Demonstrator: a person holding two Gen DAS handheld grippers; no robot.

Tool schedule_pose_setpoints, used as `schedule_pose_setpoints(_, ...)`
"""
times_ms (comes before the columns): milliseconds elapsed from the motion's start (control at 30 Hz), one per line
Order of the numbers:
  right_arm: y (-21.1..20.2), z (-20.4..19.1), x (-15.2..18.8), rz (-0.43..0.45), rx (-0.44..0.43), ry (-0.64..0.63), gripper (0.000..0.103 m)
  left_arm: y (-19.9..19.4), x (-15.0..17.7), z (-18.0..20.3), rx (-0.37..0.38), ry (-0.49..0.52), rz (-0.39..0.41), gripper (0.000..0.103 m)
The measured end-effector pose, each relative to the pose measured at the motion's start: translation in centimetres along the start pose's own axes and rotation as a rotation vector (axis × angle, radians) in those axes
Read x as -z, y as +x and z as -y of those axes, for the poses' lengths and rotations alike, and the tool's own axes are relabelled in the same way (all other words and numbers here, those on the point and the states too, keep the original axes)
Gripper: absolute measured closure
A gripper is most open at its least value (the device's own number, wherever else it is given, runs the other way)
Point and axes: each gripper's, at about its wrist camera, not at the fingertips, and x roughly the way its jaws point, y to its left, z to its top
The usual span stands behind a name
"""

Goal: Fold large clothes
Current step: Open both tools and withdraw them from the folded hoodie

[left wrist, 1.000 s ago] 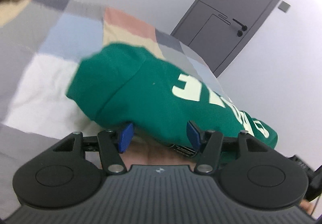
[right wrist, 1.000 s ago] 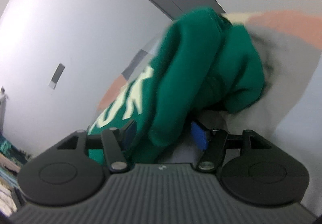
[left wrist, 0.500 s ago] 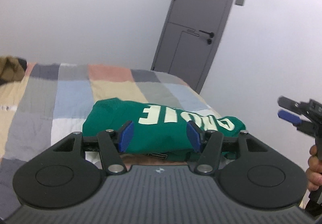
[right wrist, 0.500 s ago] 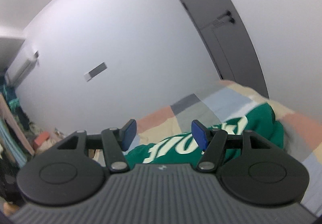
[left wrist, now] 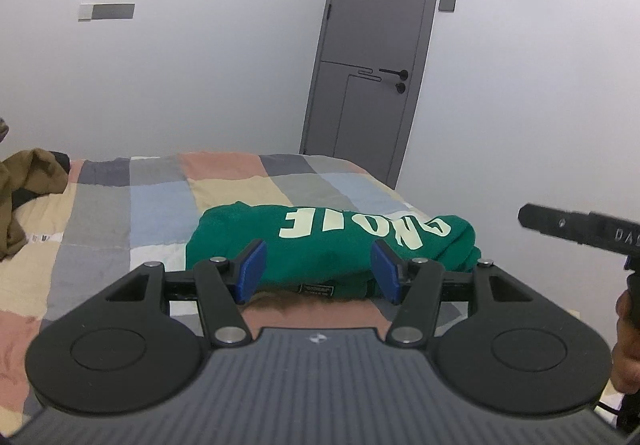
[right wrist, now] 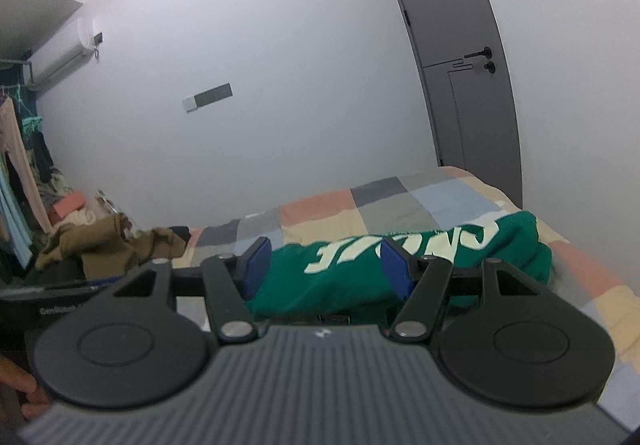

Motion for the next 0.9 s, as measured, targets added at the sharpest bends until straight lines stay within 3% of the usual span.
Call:
schedule_pose_setpoints(267,-2.0,-0.6,2.8,-0.034,0.060,-0.043,0.039,-1.9,2.3,-0.4,0.018,-0.050,0.009,0.040)
schedule_pose_setpoints(533,-2.3,-0.7,5.2,-0.078,0.101,-0.086,0.040,-2.6,3.6,-0.3,-0.010,-0.023,0.007,0.040)
schedule_pose_setpoints(900,-2.0,-0.2,5.5,-0.104,0.120,-0.096,0.040,-2.0,3.9,-0.5,-0.019,-0.012,-0.010,0.036)
